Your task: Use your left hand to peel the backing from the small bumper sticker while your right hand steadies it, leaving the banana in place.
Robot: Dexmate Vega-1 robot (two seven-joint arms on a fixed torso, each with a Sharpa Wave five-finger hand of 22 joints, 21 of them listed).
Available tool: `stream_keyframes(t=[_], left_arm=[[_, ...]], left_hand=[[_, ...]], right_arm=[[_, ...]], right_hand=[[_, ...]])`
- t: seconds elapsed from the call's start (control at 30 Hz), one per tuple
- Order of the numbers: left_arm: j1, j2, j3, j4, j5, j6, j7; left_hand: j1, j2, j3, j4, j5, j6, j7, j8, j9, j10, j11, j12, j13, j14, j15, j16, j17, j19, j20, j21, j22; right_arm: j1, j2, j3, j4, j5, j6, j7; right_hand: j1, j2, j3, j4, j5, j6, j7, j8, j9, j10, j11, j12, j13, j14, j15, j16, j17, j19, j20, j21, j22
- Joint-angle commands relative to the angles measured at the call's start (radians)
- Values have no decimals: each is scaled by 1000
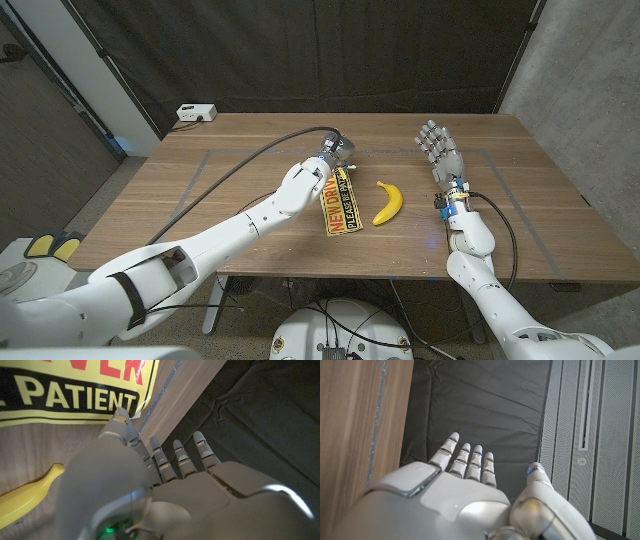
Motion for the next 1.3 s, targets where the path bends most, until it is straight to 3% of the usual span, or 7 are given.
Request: stream_keyframes(t=[0.03,0.27,0.4,0.6,0.77,1.03,1.3], left_arm=[[43,6,-17,8,24,18,222],[77,-30,-51,47,-20,35,465],[87,-55,-69,76,-62,27,612],[83,-87,-81,118,-116,-3,785],[69,-102,-78,133,-147,-31,843],[43,-123,-65,162,-179,-76,911],[16,-118,-40,154,-190,-121,875]], left_hand=[[10,19,8,-2,0,100,24,-11,-14,11,-2,2,1,15,-43,7,1,26,3,18,1],[11,48,10,6,4,48,37,-16,7,7,-1,-7,-1,22,-58,14,6,40,-18,29,-1],[7,71,9,14,7,20,41,-10,28,-1,-1,-12,-1,25,-65,18,12,44,-28,35,-1],[-15,100,-1,32,10,-18,37,3,62,-13,2,-20,1,28,-68,22,23,53,-37,47,-1],[-26,114,-4,38,15,-45,30,17,89,-22,7,-26,3,26,-68,21,28,53,-40,55,0],[-41,132,-7,48,29,-94,39,41,137,-35,21,-36,9,21,-54,19,35,45,-32,65,3],[-49,136,-12,54,45,-124,30,57,169,-43,31,-45,15,14,-50,19,41,41,-33,72,5]], right_arm=[[-8,-2,-5,-20,2,2,-16],[-39,-18,-15,-81,-29,-32,-79],[-72,-42,-25,-154,-76,-72,-165],[-128,-90,-46,-281,-188,-158,-343],[-178,-141,-63,-412,-300,-282,-511],[-239,-206,-87,-613,-412,-523,-689],[-253,-250,-108,-729,-458,-675,-735]], right_hand=[[0,2,4,-4,6,7,3,2,5,9,0,0,2,7,1,1,2,9,-3,3,2],[8,10,9,-6,8,18,10,6,5,13,8,1,2,8,0,1,1,11,-4,3,2],[45,29,29,-21,8,44,28,11,5,32,9,5,2,66,25,21,4,57,10,20,5],[87,33,43,-33,9,88,45,21,5,87,-23,20,4,114,10,40,15,70,30,25,10],[113,15,34,-33,5,169,68,38,6,174,12,39,9,198,-7,82,38,114,28,44,17],[244,11,59,-54,9,276,54,65,7,281,3,62,14,278,-45,138,75,171,20,73,26],[296,-2,55,-46,9,325,53,71,7,327,8,71,19,311,-60,170,103,196,24,87,29]])
